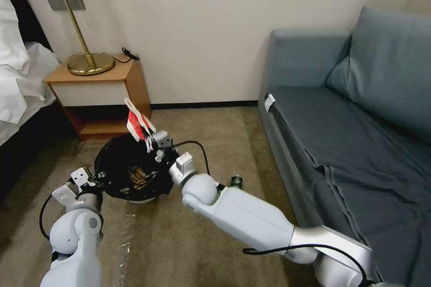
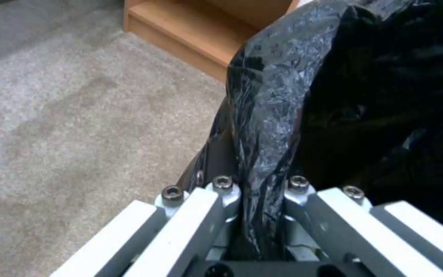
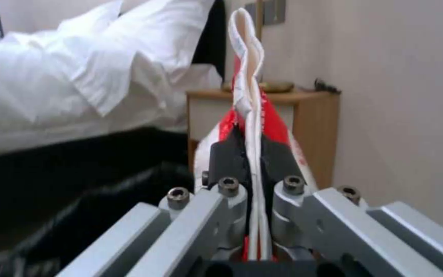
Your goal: Pick up the trash bin, then pick up the garbage on the floor and place it into the trash bin.
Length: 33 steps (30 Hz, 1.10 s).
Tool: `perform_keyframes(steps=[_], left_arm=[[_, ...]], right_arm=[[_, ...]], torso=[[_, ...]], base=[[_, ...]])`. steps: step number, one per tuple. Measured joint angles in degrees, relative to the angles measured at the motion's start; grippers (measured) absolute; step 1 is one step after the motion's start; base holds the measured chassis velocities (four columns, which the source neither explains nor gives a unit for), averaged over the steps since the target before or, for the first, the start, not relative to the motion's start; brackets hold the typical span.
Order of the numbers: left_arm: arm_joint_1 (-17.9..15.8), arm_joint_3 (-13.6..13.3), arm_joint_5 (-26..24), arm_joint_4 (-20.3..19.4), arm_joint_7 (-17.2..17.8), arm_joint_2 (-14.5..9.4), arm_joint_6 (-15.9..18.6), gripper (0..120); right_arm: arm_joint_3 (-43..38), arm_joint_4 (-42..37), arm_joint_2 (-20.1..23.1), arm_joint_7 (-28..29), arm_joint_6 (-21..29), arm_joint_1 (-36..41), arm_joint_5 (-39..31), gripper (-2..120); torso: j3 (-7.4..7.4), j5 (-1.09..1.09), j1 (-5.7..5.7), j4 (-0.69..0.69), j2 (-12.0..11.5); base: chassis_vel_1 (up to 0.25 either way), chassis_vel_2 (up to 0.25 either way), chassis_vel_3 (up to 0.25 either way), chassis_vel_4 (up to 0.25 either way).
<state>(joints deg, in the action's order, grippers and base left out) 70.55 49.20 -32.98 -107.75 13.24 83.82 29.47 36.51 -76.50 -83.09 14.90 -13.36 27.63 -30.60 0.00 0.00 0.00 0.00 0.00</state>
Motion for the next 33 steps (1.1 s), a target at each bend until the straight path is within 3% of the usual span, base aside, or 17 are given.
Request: perform_keyframes(steps=[10,18,20,27,28,33], left_arm=[[-0.5,-0.3,0.3,0.0,0.3,0.3,0.4,3],[-0.5,-0.3,0.6,0.0,0.3,0.4,0.4,3],[-0.6,-0.3,0.8,0.0,0.3,0.4,0.4,3],[-0.7,-0.5,1.2,0.0,0.2,0.4,0.3,3],[-0.7,-0.6,1.4,0.0,0.2,0.5,0.3,3],[-0.8,-0.7,1.6,0.2,0.0,0.5,0.2,3]], right_arm=[[1.2,1.1,0.5,-0.7,-0.2,2.7,2.6,1],[1.4,0.5,1.0,-0.6,0.0,3.1,3.1,24],[1.3,0.2,1.2,-0.5,0.0,3.1,3.1,37],[1.1,-0.2,1.2,-0.4,0.1,3.3,3.1,54],[0.4,-0.6,1.1,-0.2,0.2,3.4,3.1,63],[-4.3,-1.3,0.8,3.1,4.6,1.9,3.0,81]], torso=[[0.00,0.00,0.00,0.00,0.0],[0.00,0.00,0.00,0.00,0.0],[0.00,0.00,0.00,0.00,0.0],[0.00,0.01,0.00,0.00,0.0],[0.00,0.00,0.00,0.00,0.0],[0.00,0.01,0.00,0.01,0.0]], base=[[0.000,0.000,0.000,0.000],[0.000,0.000,0.000,0.000],[0.000,0.000,0.000,0.000],[0.000,0.000,0.000,0.000],[0.000,0.000,0.000,0.000],[0.000,0.000,0.000,0.000]])
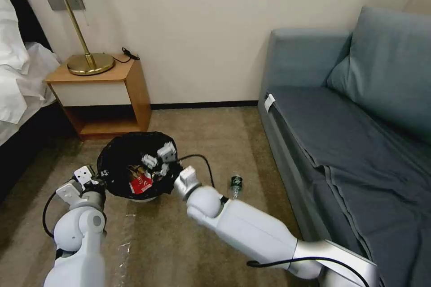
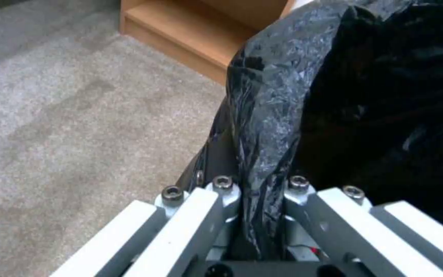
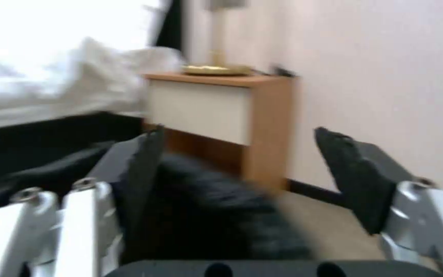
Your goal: Pick up the trash bin, then pick up the garbage on the floor and place it into the trash bin.
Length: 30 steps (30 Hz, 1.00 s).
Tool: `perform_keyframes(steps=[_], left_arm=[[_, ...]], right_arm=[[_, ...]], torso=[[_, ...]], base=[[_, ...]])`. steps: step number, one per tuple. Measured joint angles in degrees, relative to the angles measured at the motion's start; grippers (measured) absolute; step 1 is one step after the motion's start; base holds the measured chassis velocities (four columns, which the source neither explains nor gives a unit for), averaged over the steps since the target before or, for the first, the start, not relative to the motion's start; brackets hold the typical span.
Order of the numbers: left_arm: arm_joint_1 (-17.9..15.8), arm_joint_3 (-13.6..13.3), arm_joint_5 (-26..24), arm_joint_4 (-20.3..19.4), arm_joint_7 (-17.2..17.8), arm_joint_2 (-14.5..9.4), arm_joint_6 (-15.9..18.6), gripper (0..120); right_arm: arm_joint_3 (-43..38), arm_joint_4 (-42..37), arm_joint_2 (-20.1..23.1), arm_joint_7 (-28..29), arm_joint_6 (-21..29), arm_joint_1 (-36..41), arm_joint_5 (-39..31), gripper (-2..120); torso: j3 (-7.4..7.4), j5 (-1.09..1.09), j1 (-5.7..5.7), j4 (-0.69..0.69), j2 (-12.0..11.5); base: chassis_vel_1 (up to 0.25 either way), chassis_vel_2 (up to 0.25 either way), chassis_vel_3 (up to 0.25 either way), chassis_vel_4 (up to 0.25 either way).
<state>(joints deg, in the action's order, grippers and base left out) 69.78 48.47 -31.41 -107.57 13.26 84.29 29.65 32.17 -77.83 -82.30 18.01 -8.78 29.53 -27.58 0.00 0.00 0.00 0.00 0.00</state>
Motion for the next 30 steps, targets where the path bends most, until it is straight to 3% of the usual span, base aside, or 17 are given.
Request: perform_keyframes(steps=[2,3,6,12,20,25,30], left_arm=[[0.0,0.1,0.2,0.2,-0.2,-0.1,-0.3,3],[0.0,0.1,0.2,0.2,-0.2,-0.1,-0.3,3],[0.0,0.3,0.3,0.2,-0.2,-0.5,-0.4,3],[0.3,0.5,0.2,0.2,-0.1,-0.9,-0.7,3],[1.5,0.8,-0.1,-0.7,0.1,-1.5,-1.0,3],[1.8,0.7,-0.1,-1.4,0.3,-1.5,-0.6,3],[2.5,0.4,0.1,-1.8,0.4,-1.3,-0.5,3]], right_arm=[[-3.7,-0.5,-0.1,6.8,6.3,-0.6,-1.3,90],[-3.7,-0.5,-0.1,6.8,6.3,-0.6,-1.3,90],[-7.7,1.0,0.0,13.9,13.0,-0.7,-1.4,99],[-9.5,4.2,0.2,16.3,14.7,-0.1,-2.1,100],[-14.2,11.6,-2.1,19.7,21.2,2.4,-9.1,100],[-16.3,14.9,-2.7,18.9,22.0,2.9,-7.8,100],[-19.2,18.6,-2.8,19.3,26.0,4.0,-5.3,100]], torso=[[0.00,0.00,0.00,-0.01,0.0],[0.00,0.00,0.00,-0.01,0.0],[0.00,0.00,0.00,-0.01,0.0],[0.00,0.00,0.00,-0.01,0.0],[0.00,0.00,0.00,0.00,0.0],[0.00,0.00,0.00,0.00,0.0],[0.00,0.00,0.00,-0.01,0.0]], base=[[0.000,0.000,0.000,0.000],[0.000,0.000,0.000,0.000],[0.000,0.000,0.000,0.000],[0.000,0.000,0.000,0.000],[0.000,0.000,0.000,0.000],[0.000,0.000,0.000,0.000],[0.000,0.000,0.000,0.000]])
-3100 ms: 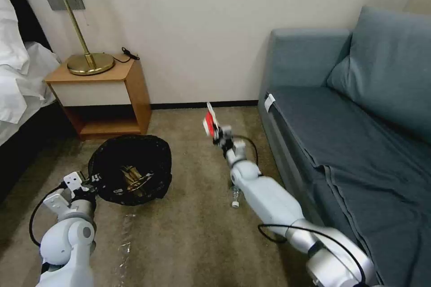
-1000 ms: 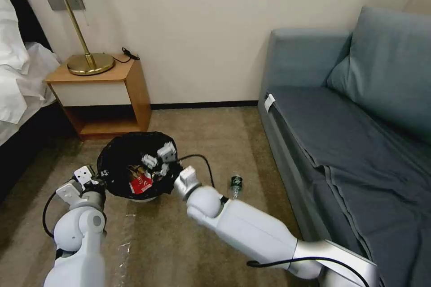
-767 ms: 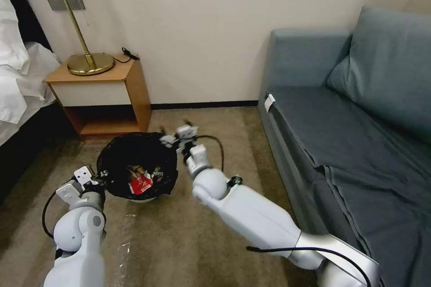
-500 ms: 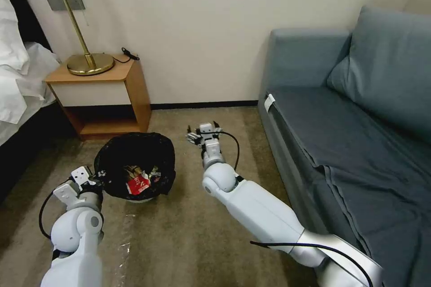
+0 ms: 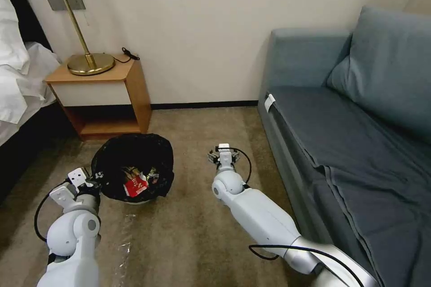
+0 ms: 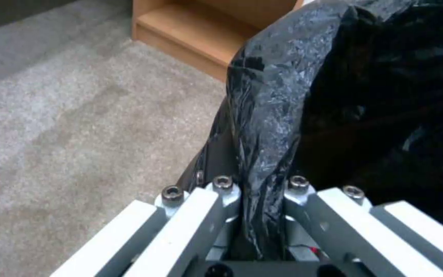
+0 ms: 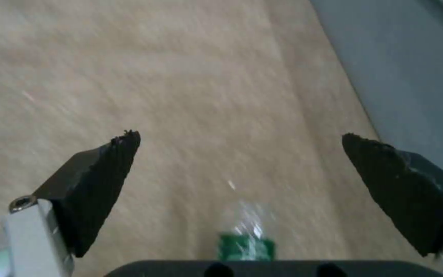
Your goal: Pick up the trash bin, then pick up the garbage on the floor and place it into the trash bin.
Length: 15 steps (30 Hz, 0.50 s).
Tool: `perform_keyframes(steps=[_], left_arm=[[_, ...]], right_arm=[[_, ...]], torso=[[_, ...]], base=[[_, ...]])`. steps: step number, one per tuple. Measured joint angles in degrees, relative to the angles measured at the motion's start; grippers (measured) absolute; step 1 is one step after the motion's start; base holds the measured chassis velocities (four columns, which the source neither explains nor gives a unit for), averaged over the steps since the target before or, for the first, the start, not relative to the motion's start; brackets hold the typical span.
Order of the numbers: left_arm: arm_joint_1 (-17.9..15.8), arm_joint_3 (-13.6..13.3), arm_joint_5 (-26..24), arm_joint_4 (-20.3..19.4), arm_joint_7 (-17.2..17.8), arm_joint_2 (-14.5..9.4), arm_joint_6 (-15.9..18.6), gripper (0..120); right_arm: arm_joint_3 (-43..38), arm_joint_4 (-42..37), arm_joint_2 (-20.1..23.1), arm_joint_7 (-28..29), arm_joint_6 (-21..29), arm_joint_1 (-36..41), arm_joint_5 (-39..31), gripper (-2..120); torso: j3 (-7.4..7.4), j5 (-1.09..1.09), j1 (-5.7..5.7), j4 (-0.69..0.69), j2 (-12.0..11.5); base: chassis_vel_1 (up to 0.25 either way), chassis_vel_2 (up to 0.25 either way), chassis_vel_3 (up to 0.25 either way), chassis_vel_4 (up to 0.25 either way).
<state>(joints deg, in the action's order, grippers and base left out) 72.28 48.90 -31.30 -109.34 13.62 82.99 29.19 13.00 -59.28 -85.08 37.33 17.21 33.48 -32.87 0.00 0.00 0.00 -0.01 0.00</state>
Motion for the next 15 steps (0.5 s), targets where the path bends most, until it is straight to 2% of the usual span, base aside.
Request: perform_keyframes(steps=[9,15], left_arm=[[0.5,-0.1,0.6,-0.8,0.1,0.1,0.3,3],[1.5,-0.3,1.3,-1.2,0.2,0.7,0.3,3]], right_arm=[[-3.7,1.2,-0.2,-2.2,5.2,2.7,-0.8,100],[-5.2,3.2,-1.1,-5.2,5.2,3.4,0.0,100]], torso=[[0.00,0.00,0.00,0.00,0.0],[0.00,0.00,0.00,0.01,0.0]], base=[[0.000,0.000,0.000,0.000],[0.000,0.000,0.000,0.000]])
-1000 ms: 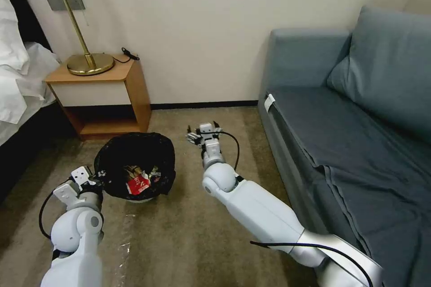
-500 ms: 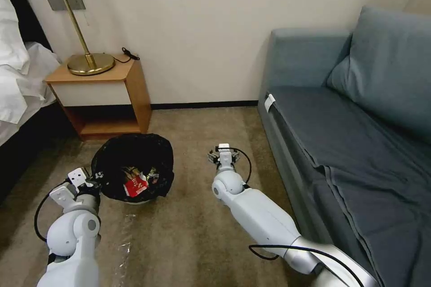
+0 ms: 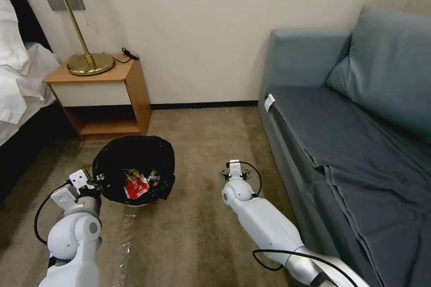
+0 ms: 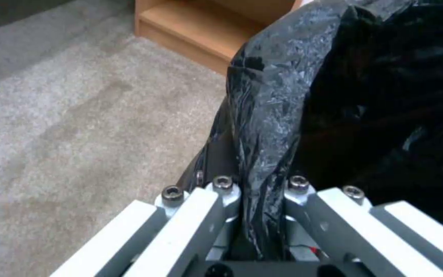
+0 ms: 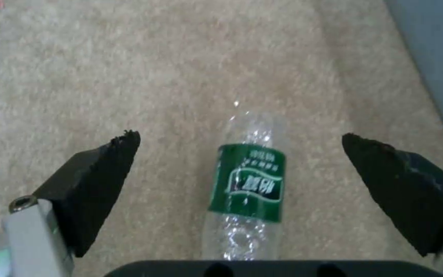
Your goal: Pick up the trash bin, then pick up the garbage on the floor and place it into the trash bin.
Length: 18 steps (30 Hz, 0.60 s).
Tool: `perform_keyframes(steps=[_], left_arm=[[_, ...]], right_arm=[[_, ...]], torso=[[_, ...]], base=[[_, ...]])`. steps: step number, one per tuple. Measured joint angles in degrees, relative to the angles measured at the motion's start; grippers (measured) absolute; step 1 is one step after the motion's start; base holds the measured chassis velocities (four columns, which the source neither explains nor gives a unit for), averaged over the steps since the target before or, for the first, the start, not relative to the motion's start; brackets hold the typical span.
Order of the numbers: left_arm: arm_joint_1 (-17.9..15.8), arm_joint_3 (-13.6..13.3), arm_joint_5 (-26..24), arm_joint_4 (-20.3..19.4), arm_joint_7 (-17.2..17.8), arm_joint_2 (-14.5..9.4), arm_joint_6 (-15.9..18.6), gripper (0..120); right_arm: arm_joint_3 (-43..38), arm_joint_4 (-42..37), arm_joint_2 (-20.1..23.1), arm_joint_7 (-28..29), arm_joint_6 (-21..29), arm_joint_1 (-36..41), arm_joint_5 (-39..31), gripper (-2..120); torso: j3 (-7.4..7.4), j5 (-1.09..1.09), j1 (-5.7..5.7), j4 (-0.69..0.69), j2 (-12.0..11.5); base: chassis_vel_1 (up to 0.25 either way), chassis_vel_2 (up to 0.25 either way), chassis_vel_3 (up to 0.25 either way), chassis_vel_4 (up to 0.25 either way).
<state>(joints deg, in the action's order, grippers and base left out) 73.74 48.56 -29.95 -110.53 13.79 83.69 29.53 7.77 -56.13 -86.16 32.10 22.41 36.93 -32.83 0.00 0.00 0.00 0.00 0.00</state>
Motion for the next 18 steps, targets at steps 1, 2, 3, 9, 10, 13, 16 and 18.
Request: perform_keyframes(steps=[1,2,3,9,10,13,16,18], left_arm=[[0.0,0.0,0.0,0.0,0.0,0.0,0.0,3],[0.1,0.0,0.1,-0.1,0.0,0.0,0.0,3],[0.5,0.0,0.3,-0.2,0.0,0.0,-0.1,3],[1.0,-0.2,0.8,-0.5,-0.1,0.0,-0.1,3],[1.0,-0.2,0.8,-0.5,-0.1,0.0,-0.1,3],[1.1,-0.2,1.0,-0.5,-0.2,0.0,-0.2,3],[1.2,-0.1,1.0,-0.5,-0.2,0.1,-0.2,3],[1.5,-0.2,1.3,-0.5,-0.3,0.1,-0.5,3]], right_arm=[[0.0,0.0,0.0,0.0,0.0,0.0,0.0,100],[-0.2,0.3,-0.1,-0.4,0.0,0.1,0.3,100],[-0.7,1.1,-0.2,-1.4,0.0,0.4,1.0,100],[-2.5,3.8,-0.8,-4.1,-1.0,1.1,2.9,100],[-2.5,3.8,-0.8,-4.1,-1.0,1.1,2.9,100],[-3.2,4.9,-1.0,-5.5,-1.8,1.5,3.6,100],[-3.9,5.3,-1.0,-7.1,-2.1,2.0,3.7,100],[-4.6,6.0,-1.0,-8.3,-2.4,2.4,3.7,100]], torso=[[0.00,0.00,0.00,0.00,0.0],[0.00,0.00,0.00,0.00,0.0],[0.00,0.00,0.00,0.00,0.0],[0.00,0.00,0.00,0.00,0.0],[0.00,0.00,0.00,0.00,0.0],[0.00,0.00,0.00,0.00,0.0],[0.00,0.00,0.00,0.00,0.0],[0.00,0.00,0.00,0.00,0.0]], base=[[0.000,0.000,0.000,0.000],[0.000,0.000,0.000,0.000],[0.000,0.000,0.000,0.000],[0.000,0.000,0.000,0.000],[0.000,0.000,0.000,0.000],[0.000,0.000,0.000,0.000],[0.000,0.000,0.000,0.000],[0.000,0.000,0.000,0.000]])
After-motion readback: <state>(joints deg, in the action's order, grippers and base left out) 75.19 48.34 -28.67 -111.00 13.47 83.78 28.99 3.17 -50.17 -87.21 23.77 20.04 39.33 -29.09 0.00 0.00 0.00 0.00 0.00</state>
